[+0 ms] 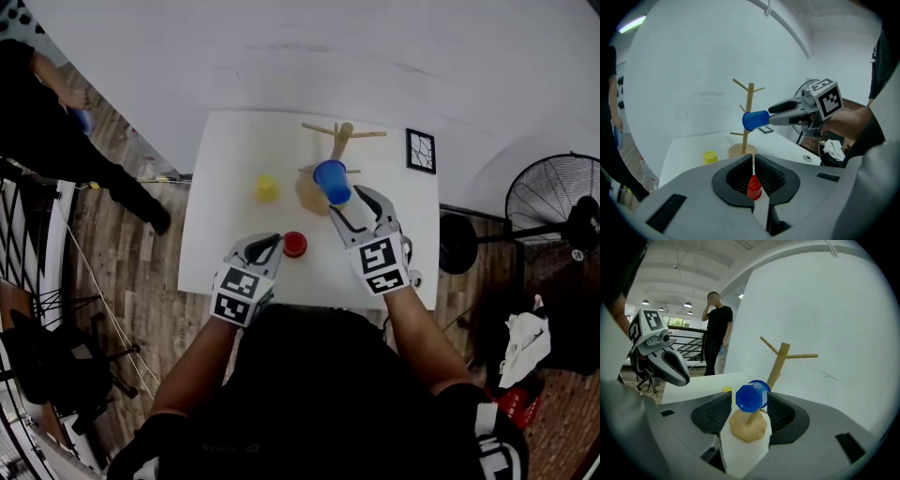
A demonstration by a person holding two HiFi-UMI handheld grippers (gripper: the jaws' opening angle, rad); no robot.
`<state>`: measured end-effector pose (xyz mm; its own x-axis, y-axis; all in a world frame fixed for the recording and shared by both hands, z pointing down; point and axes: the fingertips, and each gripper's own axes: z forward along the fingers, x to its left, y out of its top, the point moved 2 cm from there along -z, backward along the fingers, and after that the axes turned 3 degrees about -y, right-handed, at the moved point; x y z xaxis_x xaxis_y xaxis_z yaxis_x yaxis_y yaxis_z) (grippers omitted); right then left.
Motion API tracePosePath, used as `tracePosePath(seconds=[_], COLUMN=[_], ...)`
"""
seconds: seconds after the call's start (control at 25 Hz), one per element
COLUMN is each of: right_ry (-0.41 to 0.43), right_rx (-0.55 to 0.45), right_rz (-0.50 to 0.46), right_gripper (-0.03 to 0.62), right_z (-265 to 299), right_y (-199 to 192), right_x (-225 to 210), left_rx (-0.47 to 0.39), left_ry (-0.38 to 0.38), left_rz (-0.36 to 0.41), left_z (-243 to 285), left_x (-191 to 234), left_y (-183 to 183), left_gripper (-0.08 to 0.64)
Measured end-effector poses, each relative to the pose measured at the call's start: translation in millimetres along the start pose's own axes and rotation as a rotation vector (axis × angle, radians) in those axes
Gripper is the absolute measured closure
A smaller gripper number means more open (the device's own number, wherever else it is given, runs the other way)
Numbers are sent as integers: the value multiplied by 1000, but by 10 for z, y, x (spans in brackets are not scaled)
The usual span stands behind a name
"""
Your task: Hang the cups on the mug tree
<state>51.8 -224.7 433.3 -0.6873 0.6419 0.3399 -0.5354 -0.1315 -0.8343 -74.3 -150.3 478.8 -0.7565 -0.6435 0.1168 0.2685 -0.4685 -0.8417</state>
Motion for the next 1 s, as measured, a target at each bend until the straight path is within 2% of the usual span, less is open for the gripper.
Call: tracePosePath(seconds=[0.2, 0.36, 0.44, 0.6, 0.68, 0.84, 1.0], right_ry=[3, 2, 20, 95, 111, 129, 185], right_rx=[-16, -40, -45, -37, -22, 20, 54], right_rz=[24, 86, 151, 313, 359, 378, 353], right_gripper=[373, 376, 419, 560, 580, 586, 586], right_z=[-97, -185, -230, -267, -281, -293, -243], right_y=[-12, -56, -124, -354, -460, -625, -723], right_x=[11, -25, -34, 16, 52, 179, 407], left_rx=[3, 9, 5, -1, 6, 14, 22], left_ry=[-16, -22, -25, -32, -30, -12, 4], left_rz=[11, 14, 4, -54, -64, -51, -47], left_z=[36, 52, 52, 53, 50, 30, 6], left_x=[-35, -38, -32, -2, 16, 78, 136], left_y=[27, 17, 22, -3, -35, -73, -111], left_gripper=[532, 532, 532, 532, 534, 532, 532])
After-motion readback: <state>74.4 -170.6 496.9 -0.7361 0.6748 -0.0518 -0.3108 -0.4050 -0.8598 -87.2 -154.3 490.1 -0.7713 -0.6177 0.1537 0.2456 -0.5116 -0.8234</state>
